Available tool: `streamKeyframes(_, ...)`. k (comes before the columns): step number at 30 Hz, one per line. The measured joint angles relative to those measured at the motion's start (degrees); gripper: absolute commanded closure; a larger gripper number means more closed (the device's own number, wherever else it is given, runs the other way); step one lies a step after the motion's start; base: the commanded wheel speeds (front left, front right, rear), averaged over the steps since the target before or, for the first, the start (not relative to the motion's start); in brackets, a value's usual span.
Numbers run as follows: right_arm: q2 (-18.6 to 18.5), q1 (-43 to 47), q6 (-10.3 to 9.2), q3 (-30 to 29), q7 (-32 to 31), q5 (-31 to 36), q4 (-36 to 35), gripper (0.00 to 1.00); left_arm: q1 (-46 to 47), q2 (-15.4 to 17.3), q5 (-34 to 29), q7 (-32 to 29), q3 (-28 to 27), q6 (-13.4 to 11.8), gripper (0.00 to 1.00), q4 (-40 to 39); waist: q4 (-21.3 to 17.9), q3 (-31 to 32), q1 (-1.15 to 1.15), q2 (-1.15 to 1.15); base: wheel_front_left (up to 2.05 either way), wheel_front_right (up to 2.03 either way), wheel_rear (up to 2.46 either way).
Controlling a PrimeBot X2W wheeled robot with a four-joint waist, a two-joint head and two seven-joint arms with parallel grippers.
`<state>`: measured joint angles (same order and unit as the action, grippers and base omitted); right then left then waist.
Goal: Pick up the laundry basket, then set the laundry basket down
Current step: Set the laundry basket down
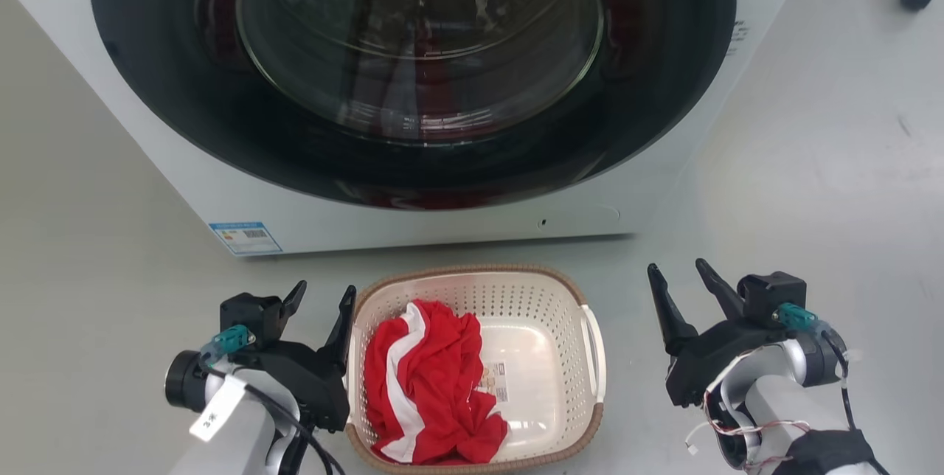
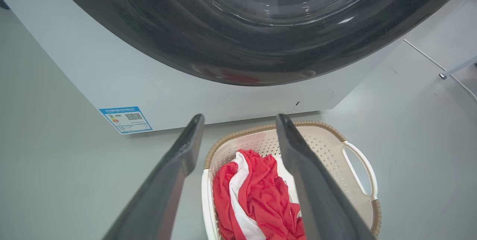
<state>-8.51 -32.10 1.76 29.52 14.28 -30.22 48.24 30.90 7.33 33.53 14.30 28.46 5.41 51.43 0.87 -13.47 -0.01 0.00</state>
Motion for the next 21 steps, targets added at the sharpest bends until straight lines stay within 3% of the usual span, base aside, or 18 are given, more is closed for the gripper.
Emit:
streamKeyframes(13,-3.0,9.4,-4.92,-3.9,0.0,4.2,-17.0,0.0,-11.3,3.6,-5.0,0.0,-3.5,-6.5,0.0,-19.9,-0.1,6.8,0.0,0.0,0.0,0.0,0.0)
streamKeyframes(21,-4.6,14.0,-6.37,-5.4,0.0,6.4,-26.8,0.0,-17.2,5.9,-7.0,0.0,-5.8,-10.0,0.0,-32.5,0.0,9.4,0.0,0.0,0.0,0.0,0.0)
